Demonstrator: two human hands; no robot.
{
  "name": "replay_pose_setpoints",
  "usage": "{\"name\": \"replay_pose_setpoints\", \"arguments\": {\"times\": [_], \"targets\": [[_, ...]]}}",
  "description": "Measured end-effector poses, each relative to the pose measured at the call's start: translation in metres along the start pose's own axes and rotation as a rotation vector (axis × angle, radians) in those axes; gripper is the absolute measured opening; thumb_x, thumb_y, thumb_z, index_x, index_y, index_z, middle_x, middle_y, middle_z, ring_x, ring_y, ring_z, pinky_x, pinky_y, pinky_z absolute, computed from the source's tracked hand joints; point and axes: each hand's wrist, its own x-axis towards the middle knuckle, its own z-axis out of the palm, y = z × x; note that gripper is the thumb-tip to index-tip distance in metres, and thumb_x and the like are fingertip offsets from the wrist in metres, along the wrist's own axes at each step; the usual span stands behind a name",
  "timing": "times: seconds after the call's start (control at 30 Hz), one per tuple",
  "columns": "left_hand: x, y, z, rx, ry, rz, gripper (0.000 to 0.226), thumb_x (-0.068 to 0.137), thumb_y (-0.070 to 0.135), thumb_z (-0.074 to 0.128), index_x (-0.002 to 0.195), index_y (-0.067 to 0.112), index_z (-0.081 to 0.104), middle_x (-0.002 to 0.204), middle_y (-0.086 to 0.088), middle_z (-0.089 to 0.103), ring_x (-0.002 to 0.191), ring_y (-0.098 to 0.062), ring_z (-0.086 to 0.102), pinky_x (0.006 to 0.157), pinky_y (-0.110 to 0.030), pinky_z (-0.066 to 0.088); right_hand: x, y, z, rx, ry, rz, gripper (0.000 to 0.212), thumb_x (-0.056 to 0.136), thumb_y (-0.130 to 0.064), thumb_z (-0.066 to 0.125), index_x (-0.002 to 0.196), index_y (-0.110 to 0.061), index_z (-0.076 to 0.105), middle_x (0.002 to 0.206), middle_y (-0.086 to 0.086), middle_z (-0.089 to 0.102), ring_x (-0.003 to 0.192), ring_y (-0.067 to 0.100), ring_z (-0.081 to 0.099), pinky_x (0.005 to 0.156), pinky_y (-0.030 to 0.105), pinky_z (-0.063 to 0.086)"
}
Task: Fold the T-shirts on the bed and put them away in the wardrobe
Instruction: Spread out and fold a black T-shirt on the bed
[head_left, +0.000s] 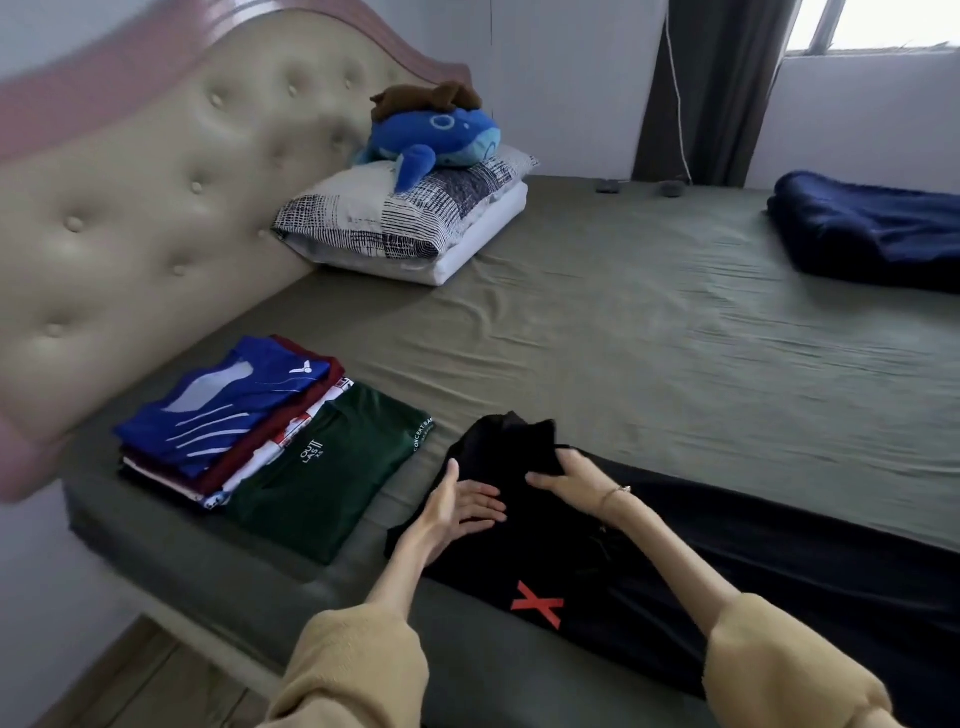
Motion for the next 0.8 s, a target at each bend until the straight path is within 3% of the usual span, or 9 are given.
{"name": "replay_pose_setpoints", "arguments": {"times": [0.07,0.17,0.3,0.37,0.43,0.5,0.6,0.7,0.8], "targets": [[0.004,-0.001,-0.001,-0.045,-0.009,-0.012,0.076,0.097,0.056,0.004,0.097,0.002,0.058,0.092,-0.016,0.066,0.078,-0.02,0.066,0.069,-0.028,0.05,-0.006,-0.005,0.01,-0.316,-0.122,-0.1,0.043,0.093,-0.027,0.056,0.132,-0.011,0.052,0.131,0.007,0.057,0.121,0.021,0.053,0.098,0.023,0.037],[0.007,0.0,0.0,-0.068,0.0,-0.037,0.07,0.096,0.058,0.014,0.121,0.003,0.049,0.119,-0.013,0.057,0.105,-0.023,0.057,0.078,-0.032,0.046,-0.016,-0.003,0.023,-0.474,-0.214,-0.205,0.039,0.094,-0.02,0.049,0.132,-0.03,0.052,0.129,0.0,0.06,0.117,0.018,0.055,0.1,0.023,0.038],[0.008,-0.002,0.0,0.059,0.039,-0.007,0.06,0.093,0.054,0.041,0.122,0.003,0.055,0.116,-0.008,0.064,0.096,-0.017,0.061,0.072,-0.028,0.046,-0.028,-0.001,0.022,-0.461,-0.206,-0.247,0.036,0.096,-0.022,0.045,0.128,-0.035,0.056,0.127,-0.006,0.061,0.116,0.014,0.055,0.1,0.024,0.038],[0.007,-0.002,0.001,0.083,0.051,0.023,0.037,0.092,0.048,0.05,0.104,0.014,0.06,0.105,-0.006,0.067,0.094,-0.017,0.063,0.069,-0.024,0.048,-0.033,0.002,0.018,-0.418,-0.228,-0.249,0.034,0.095,-0.022,0.047,0.123,-0.036,0.059,0.124,-0.01,0.062,0.113,0.01,0.056,0.1,0.025,0.039],[0.006,-0.004,0.004,0.075,0.065,0.057,0.019,0.094,0.034,0.054,0.081,0.021,0.053,0.087,-0.001,0.064,0.077,-0.01,0.061,0.06,-0.017,0.049,-0.038,0.008,0.015,-0.398,-0.255,-0.247,0.032,0.093,-0.024,0.05,0.119,-0.039,0.062,0.121,-0.011,0.064,0.11,0.01,0.057,0.101,0.026,0.039],[0.007,-0.006,0.005,0.082,0.084,0.086,0.028,0.095,0.015,0.052,0.069,0.02,0.042,0.076,0.001,0.056,0.061,-0.006,0.055,0.054,-0.014,0.045,-0.041,0.012,0.013,-0.419,-0.24,-0.256,0.03,0.091,-0.027,0.053,0.116,-0.041,0.063,0.114,-0.008,0.067,0.105,0.01,0.059,0.098,0.026,0.04],[0.006,-0.008,0.003,0.079,0.105,0.081,0.029,0.089,0.004,0.045,0.065,0.02,0.039,0.071,0.003,0.049,0.061,-0.007,0.05,0.056,-0.017,0.041,-0.047,0.013,0.011,-0.542,-0.168,-0.307,0.041,0.082,-0.031,0.062,0.123,-0.038,0.056,0.095,-0.01,0.06,0.086,0.005,0.051,0.082,0.021,0.035],[0.004,-0.008,0.002,0.085,0.125,0.1,0.026,0.087,-0.001,0.045,0.07,0.018,0.039,0.07,0.002,0.048,0.061,-0.008,0.048,0.05,-0.013,0.044,-0.053,0.011,0.011,-0.658,-0.091,-0.352,0.051,0.072,-0.034,0.067,0.119,-0.029,0.048,0.094,-0.012,0.046,0.09,0.003,0.041,0.08,0.022,0.026],[0.003,-0.01,0.003,0.113,0.163,0.129,0.027,0.086,-0.004,0.049,0.076,0.019,0.037,0.07,0.001,0.045,0.06,-0.008,0.044,0.054,-0.017,0.043,-0.054,0.011,0.01,-0.655,-0.076,-0.364,0.039,0.074,-0.025,0.064,0.111,-0.021,0.051,0.101,-0.01,0.051,0.098,0.009,0.049,0.08,0.022,0.031]]}}
